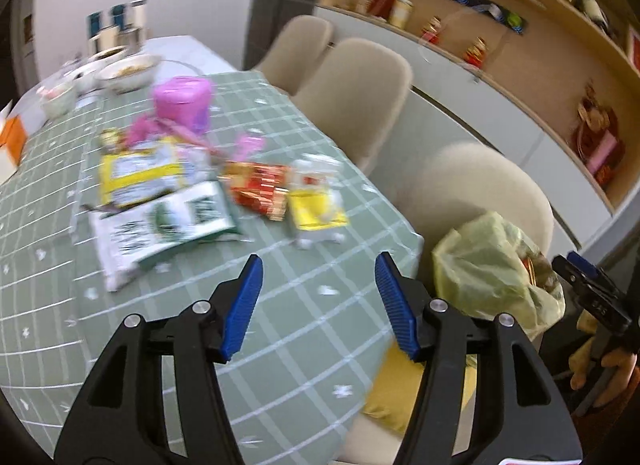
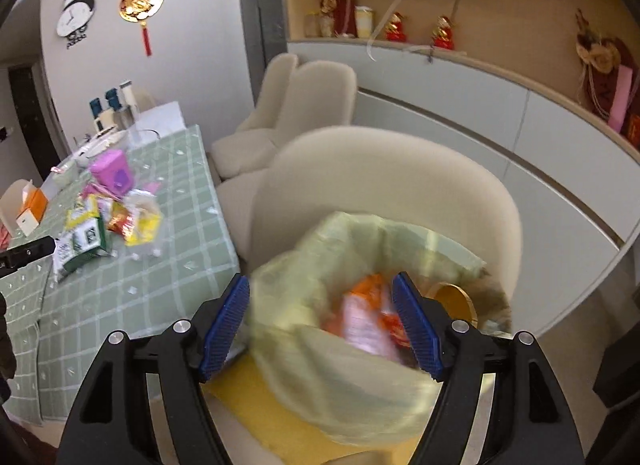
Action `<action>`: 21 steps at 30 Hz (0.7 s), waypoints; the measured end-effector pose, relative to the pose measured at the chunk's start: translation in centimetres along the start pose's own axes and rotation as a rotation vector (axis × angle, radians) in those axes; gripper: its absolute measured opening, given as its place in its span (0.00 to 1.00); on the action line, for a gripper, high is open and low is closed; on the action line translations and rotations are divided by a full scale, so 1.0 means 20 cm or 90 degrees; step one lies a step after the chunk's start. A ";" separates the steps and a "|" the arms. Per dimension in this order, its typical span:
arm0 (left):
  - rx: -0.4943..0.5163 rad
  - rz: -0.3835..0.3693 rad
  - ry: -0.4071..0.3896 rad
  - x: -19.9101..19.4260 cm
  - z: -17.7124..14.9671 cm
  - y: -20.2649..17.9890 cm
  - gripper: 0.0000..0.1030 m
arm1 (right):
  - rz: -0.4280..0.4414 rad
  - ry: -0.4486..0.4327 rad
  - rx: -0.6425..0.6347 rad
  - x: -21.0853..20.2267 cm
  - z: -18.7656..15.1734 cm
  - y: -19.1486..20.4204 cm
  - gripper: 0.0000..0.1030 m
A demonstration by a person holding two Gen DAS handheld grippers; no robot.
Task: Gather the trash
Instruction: 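Return both tools to the table and grasp the white milk pouch with the left gripper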
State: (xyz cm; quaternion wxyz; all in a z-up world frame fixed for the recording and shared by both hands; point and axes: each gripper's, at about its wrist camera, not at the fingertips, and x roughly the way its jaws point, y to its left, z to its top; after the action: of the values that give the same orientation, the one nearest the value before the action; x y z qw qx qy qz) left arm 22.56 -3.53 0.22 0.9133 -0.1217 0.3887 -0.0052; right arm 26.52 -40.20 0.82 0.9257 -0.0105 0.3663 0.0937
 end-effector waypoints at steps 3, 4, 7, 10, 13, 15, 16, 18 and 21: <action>-0.030 0.017 -0.012 -0.06 -0.01 0.21 0.54 | 0.034 0.001 -0.020 0.00 0.02 0.19 0.68; -0.043 0.024 -0.014 -0.07 -0.02 0.30 0.55 | 0.040 -0.002 -0.025 0.00 0.03 0.24 0.68; -0.068 0.049 -0.014 -0.10 -0.06 0.50 0.55 | 0.063 -0.009 -0.051 0.01 0.03 0.46 0.68; -0.098 0.065 -0.007 -0.11 -0.10 0.69 0.55 | 0.091 -0.002 -0.059 0.04 0.03 0.62 0.68; -0.121 0.060 -0.001 -0.10 -0.12 0.83 0.55 | 0.108 0.009 -0.082 0.08 0.01 0.79 0.68; -0.092 0.036 0.004 -0.09 -0.10 0.88 0.58 | 0.111 0.018 -0.095 0.11 0.01 0.90 0.68; -0.069 0.026 0.003 -0.08 -0.09 0.88 0.59 | 0.115 0.021 -0.096 0.12 0.01 0.95 0.68; 0.018 0.001 -0.001 -0.05 -0.05 0.84 0.59 | 0.121 0.026 -0.092 0.13 0.00 1.00 0.68; 0.151 -0.033 0.018 0.06 0.04 0.77 0.60 | 0.116 0.033 -0.099 0.12 -0.01 1.07 0.68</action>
State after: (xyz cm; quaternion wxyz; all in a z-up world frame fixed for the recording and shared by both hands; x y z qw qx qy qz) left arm 22.65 11.43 -3.52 0.9154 -0.0223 0.3946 -0.0763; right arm 24.30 -18.87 0.03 0.8999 -0.0514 0.3815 0.2050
